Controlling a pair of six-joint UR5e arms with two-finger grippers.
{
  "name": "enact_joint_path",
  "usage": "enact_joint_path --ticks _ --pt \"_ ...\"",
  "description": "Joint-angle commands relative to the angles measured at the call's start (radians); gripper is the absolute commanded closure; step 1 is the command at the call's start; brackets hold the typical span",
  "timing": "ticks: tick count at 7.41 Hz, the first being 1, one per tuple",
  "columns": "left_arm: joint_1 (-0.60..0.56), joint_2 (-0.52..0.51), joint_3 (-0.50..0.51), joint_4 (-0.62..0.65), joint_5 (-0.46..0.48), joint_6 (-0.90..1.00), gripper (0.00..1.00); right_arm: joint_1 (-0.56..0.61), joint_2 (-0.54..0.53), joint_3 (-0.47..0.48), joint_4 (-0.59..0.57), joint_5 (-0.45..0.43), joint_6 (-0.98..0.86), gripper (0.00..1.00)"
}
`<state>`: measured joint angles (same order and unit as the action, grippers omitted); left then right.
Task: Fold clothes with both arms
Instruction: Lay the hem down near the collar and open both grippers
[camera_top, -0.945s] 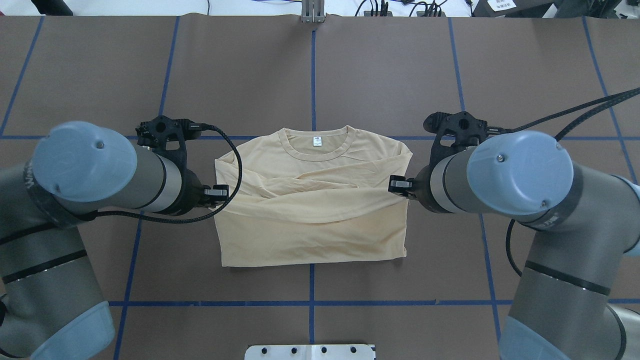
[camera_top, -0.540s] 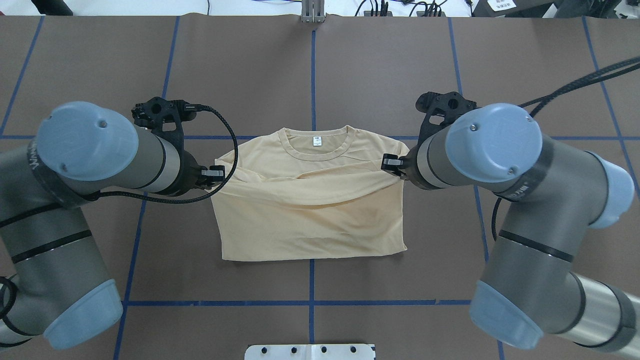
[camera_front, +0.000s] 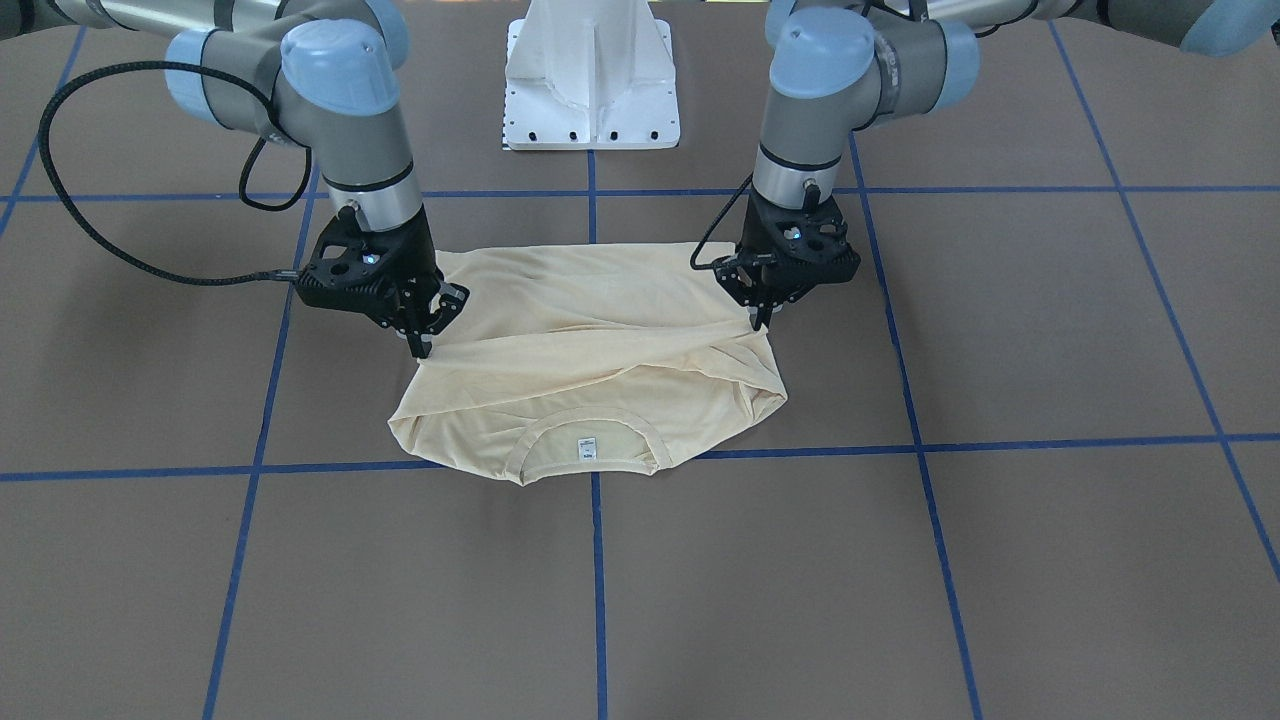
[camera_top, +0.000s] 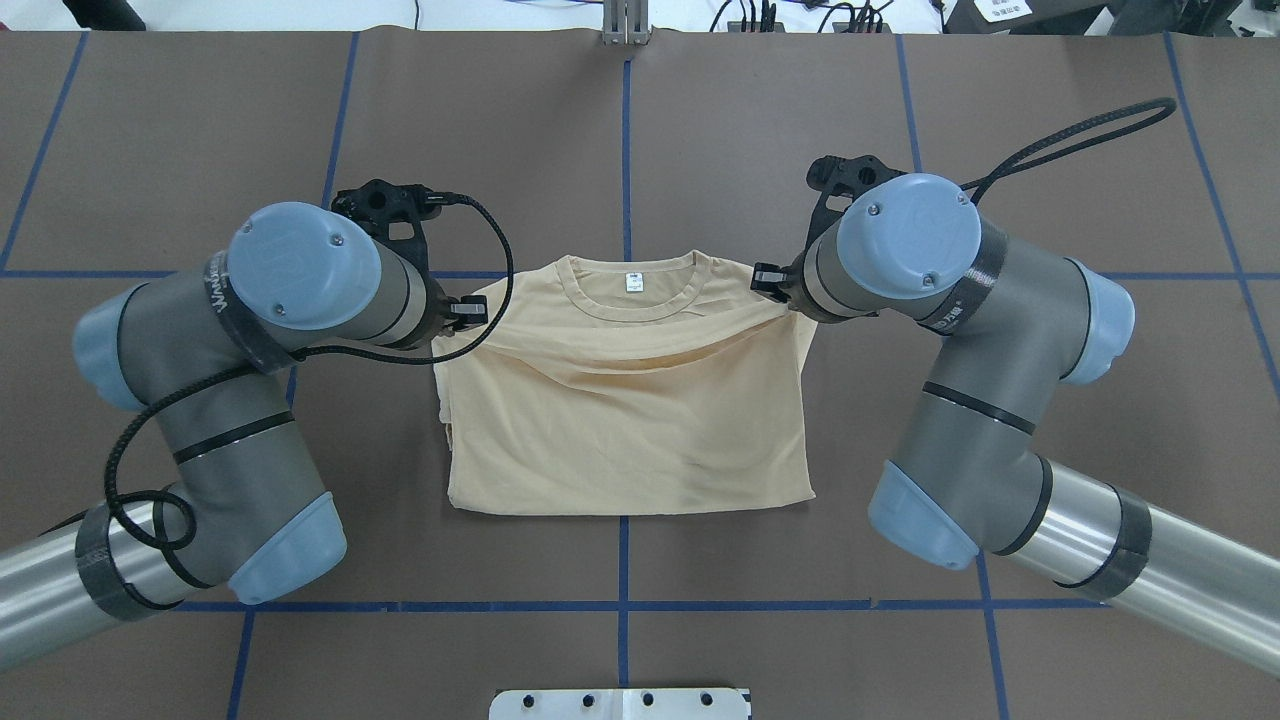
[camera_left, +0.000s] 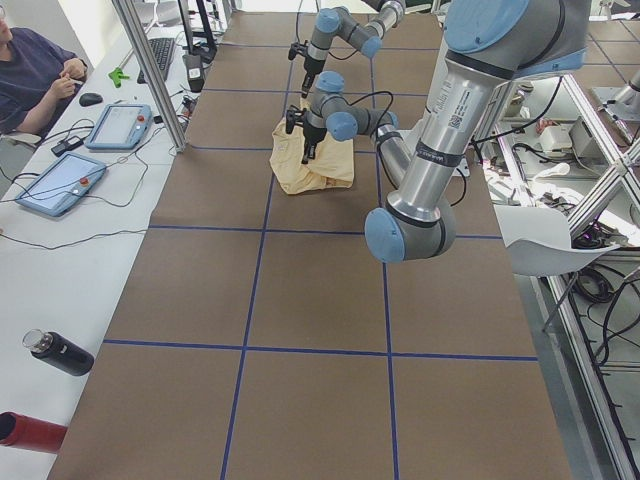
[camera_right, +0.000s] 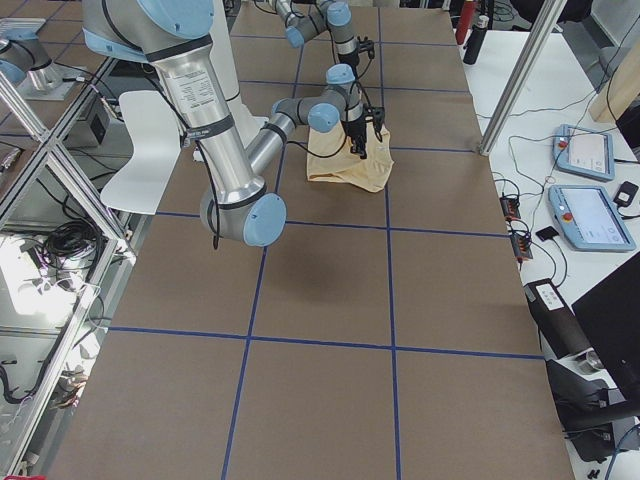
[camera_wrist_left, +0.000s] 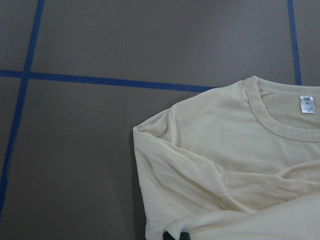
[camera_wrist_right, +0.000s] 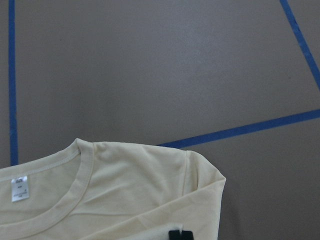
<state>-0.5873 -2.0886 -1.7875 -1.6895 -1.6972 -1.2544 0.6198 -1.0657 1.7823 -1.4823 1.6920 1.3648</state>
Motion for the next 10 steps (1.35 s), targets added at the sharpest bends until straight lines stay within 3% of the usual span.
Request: enact_joint_path --ticks 1,6,7,8,10 --pt "-0.019 -0.057 0.146 -0.067 0.016 0.045 1.0 0.029 0.051 -0.153 0.081 0.0 -0.027 1.0" --pt "-0.051 -0.073 0.238 -0.13 0.021 0.132 1.0 0.057 0.095 -0.259 0.108 0.003 -0.049 1.0" --pt "-0.051 -0.073 0.241 -0.148 0.019 0.138 0.81 0.057 0.095 -0.285 0.14 0.002 -0.049 0.59" --pt "-0.055 -0.065 0.238 -0.177 0.011 0.198 0.01 0.055 0.096 -0.296 0.148 0.0 -0.067 0.01" --pt "-0.063 -0.053 0.217 -0.208 -0.036 0.274 0.0 0.078 0.096 -0.285 0.148 0.032 -0.125 0.0"
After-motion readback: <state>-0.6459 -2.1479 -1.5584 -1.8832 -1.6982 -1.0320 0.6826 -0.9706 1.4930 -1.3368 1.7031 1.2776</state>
